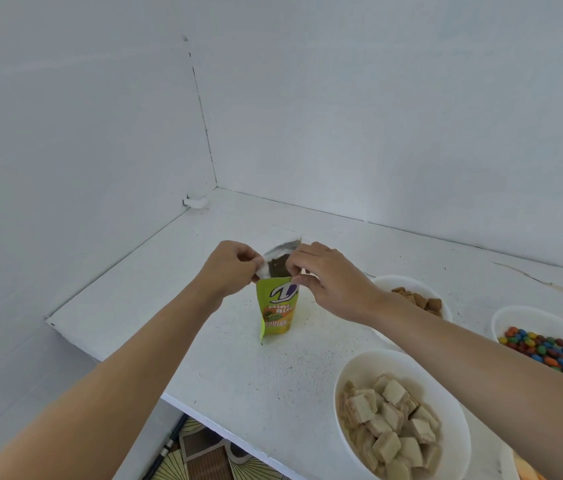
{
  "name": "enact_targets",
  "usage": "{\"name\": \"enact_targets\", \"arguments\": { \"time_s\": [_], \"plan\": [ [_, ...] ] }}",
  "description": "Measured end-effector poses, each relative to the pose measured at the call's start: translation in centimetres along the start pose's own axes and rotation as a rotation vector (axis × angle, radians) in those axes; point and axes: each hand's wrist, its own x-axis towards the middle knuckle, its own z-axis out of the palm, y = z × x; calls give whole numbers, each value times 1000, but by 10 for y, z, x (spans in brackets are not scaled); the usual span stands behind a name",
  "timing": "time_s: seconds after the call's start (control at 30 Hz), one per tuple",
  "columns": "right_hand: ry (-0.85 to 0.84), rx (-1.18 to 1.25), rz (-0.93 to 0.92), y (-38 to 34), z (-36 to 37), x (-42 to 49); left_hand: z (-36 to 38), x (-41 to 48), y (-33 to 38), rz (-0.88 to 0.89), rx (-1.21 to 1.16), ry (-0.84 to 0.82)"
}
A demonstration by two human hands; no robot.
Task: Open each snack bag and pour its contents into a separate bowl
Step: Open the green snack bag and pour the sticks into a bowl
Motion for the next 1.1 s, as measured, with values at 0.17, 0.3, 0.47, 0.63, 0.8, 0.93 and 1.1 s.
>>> {"name": "enact_targets", "arguments": {
  "time_s": [0.17,0.3,0.47,0.63,0.8,0.93,1.1],
  "plan": [
    [-8,75,64,-1,3,2,2,-3,10,56,150,-100],
    [-19,180,123,-1,4,6,5,-1,21,95,193,-164],
    [-9,141,98,2,-1,6,6,6,18,191,340,-124],
    [14,-183,6,9,-2,2,4,17,8,173,393,1],
    [38,-290,-4,10,3,0,0,25,1,152,411,24],
    [42,-291,2,7,3,3,5,26,3,175,446,-19],
    [-13,-254,4,6,2,4,5,29,3,216,451,-7]
  ]
}}
